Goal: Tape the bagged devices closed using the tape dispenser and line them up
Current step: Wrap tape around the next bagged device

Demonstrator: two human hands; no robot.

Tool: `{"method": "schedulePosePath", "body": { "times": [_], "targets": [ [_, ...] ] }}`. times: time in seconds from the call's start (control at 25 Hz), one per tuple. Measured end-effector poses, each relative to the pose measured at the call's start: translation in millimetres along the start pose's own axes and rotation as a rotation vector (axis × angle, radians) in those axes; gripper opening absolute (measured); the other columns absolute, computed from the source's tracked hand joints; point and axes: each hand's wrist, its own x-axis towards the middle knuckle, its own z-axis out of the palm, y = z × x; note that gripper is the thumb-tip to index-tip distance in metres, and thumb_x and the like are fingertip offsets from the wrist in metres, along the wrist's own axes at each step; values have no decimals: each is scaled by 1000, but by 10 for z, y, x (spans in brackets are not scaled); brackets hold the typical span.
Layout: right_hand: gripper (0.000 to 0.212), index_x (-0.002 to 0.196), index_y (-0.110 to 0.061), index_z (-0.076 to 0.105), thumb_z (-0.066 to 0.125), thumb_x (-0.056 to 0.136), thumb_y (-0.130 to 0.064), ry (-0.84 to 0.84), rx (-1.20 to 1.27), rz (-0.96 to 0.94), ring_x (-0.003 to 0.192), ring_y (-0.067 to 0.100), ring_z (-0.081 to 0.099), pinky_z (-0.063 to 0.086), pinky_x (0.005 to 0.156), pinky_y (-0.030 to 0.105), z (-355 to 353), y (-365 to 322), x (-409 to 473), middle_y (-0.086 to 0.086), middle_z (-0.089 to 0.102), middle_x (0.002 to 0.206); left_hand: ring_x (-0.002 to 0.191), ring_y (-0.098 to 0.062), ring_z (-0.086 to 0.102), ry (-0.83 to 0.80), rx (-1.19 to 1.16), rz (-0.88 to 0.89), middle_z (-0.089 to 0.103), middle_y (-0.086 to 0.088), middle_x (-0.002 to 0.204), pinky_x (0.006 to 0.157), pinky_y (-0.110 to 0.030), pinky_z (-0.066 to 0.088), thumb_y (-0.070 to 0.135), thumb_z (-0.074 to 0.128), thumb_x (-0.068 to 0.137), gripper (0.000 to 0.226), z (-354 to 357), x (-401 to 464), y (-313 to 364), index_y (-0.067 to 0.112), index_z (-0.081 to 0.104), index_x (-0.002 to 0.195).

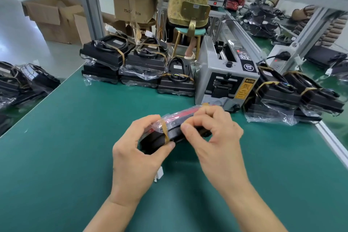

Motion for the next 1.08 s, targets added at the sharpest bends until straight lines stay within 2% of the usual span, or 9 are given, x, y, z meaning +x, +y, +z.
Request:
{"method": "schedulePosePath", "body": {
  "times": [0.16, 0.48, 0.6, 0.72, 0.84, 0.88, 0.96, 1.08],
  "targets": [
    [11, 70, -32, 67, 64, 81, -35, 57, -43, -31, 109, 2, 46, 16, 101, 30, 108, -37, -30, -17, 52, 99, 97, -8, 63, -7, 50, 8, 68, 8, 101, 84, -11, 43, 5, 89, 58, 53, 19, -97, 68, 15, 67, 106],
    [5, 72, -33, 69, 67, 75, -37, 9, 6, 10, 110, -1, 44, 16, 108, 40, 80, -43, -47, -17, 52, 102, 97, -9, 62, -34, 39, -82, 66, 9, 100, 81, -8, 42, 6, 88, 58, 53, 20, -148, 112, 19, 64, 103],
    [9, 74, -32, 68, 68, 79, -25, -10, 39, 6, 110, 2, 46, 17, 108, 38, 97, -43, -40, -18, 53, 102, 97, -12, 62, -36, 33, -111, 66, 9, 100, 83, -9, 41, 8, 87, 58, 52, 2, -150, 106, 21, 63, 102],
    [18, 76, -31, 68, 66, 83, -14, 6, 72, 2, 107, 5, 49, 21, 107, 38, 105, -16, -34, -17, 54, 100, 98, -12, 62, -38, 28, -118, 66, 10, 100, 84, -9, 41, 14, 82, 57, 49, -5, -143, 102, 22, 63, 102],
    [10, 77, -30, 68, 65, 80, -21, 6, 102, 2, 103, 8, 51, 30, 103, 47, 115, -28, -47, -16, 54, 99, 96, -13, 62, -32, 24, -116, 66, 10, 99, 84, -10, 42, 16, 80, 57, 48, 0, -146, 99, 23, 63, 101],
    [4, 78, -29, 69, 67, 78, -26, 6, 93, 0, 104, 7, 51, 29, 104, 47, 119, -36, -52, -16, 54, 100, 96, -13, 62, -29, 25, -115, 66, 10, 99, 84, -11, 42, 16, 81, 57, 48, 1, -145, 95, 23, 63, 101],
    [6, 79, -30, 68, 70, 74, -33, 9, 71, -3, 106, 6, 49, 26, 106, 46, 125, -45, -62, -15, 54, 100, 97, -14, 62, -25, 24, -113, 66, 9, 99, 84, -12, 43, 16, 81, 57, 48, 2, -142, 91, 23, 63, 101],
    [5, 78, -29, 68, 68, 78, -24, 20, 110, 8, 102, 7, 51, 29, 103, 49, 138, -30, -44, -16, 54, 98, 97, -14, 63, -28, 19, -118, 66, 9, 99, 84, -12, 43, 16, 80, 56, 48, -4, -130, 83, 24, 63, 101]
  ]
}}
